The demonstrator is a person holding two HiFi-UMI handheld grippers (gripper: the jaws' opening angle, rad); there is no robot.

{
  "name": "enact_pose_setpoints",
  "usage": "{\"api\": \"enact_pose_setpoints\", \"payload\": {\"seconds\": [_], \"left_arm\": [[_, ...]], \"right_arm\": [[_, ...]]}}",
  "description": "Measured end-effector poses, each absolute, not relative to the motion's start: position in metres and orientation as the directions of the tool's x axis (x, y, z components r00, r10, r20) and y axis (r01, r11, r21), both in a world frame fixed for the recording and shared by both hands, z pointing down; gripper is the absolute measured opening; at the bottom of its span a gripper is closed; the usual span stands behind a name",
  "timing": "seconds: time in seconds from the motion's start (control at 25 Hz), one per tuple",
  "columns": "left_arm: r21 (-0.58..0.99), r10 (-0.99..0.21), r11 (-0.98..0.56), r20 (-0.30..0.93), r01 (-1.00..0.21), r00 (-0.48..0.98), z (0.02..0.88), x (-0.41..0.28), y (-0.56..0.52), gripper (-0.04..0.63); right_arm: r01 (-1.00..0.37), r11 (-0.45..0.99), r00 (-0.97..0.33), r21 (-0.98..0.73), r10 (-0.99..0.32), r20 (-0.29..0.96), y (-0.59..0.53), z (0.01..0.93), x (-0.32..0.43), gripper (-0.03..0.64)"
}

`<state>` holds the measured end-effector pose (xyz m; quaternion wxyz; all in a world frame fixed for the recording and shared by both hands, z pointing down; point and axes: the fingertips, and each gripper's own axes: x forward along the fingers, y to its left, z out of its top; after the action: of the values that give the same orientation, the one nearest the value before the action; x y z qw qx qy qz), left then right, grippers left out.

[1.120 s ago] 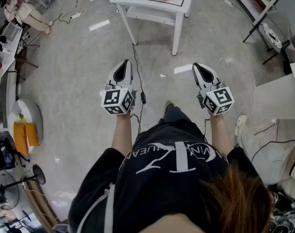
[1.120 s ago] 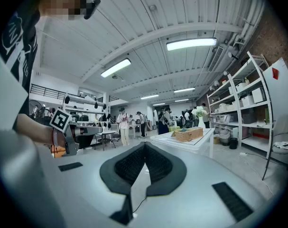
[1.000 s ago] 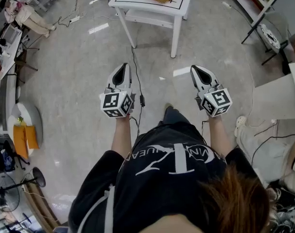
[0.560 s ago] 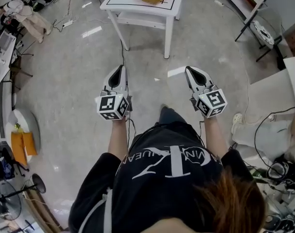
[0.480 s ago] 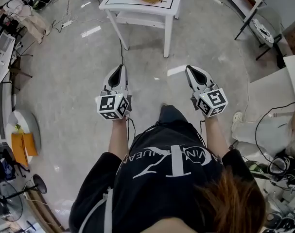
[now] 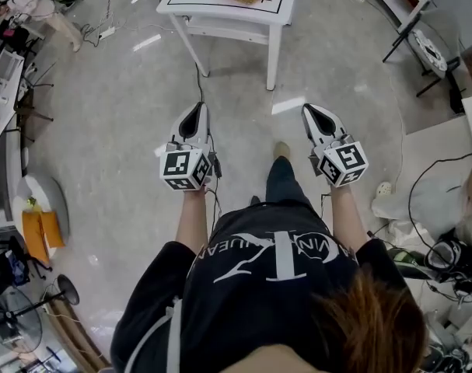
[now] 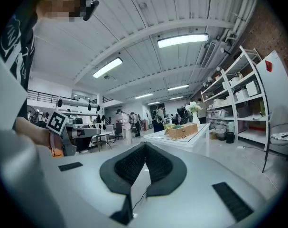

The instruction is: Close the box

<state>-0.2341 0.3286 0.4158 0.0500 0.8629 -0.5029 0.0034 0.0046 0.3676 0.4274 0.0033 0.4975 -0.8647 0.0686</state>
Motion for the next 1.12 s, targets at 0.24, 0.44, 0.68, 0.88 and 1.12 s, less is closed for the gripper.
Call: {"api": "enact_pose_setpoints", "payload": {"seconds": [0.24,0.44,0.68,0.88,1.12], "left_arm": [[0.112,-0.863,-0.493,0.058,-0.863,0.501,0.417,-0.203,0.258,0.011],[0.108,-0.848,-0.517,0.072,-0.849,0.525,0.418,-0.168,0.2,0.011],[0.099,-0.862,-0.494,0.07,-0.864,0.502,0.411,-0.138,0.136,0.011],[0.105,-0.878,-0.466,0.067,-0.878,0.474,0.413,-0.117,0.092,0.011],[0.101,-0.889,-0.446,0.063,-0.89,0.453,0.414,-0.096,0.058,0.012]], "right_arm": [[-0.854,0.507,-0.517,-0.119,-0.851,0.091,0.302,0.431,0.026,-0.002],[-0.854,0.503,-0.516,-0.131,-0.85,0.102,0.246,0.435,0.051,0.005],[-0.827,0.541,-0.558,-0.15,-0.823,0.11,0.177,0.435,0.076,0.024],[-0.803,0.576,-0.593,-0.154,-0.798,0.109,0.125,0.435,0.093,0.057],[-0.773,0.614,-0.633,-0.161,-0.766,0.112,0.085,0.437,0.107,0.088]]}}
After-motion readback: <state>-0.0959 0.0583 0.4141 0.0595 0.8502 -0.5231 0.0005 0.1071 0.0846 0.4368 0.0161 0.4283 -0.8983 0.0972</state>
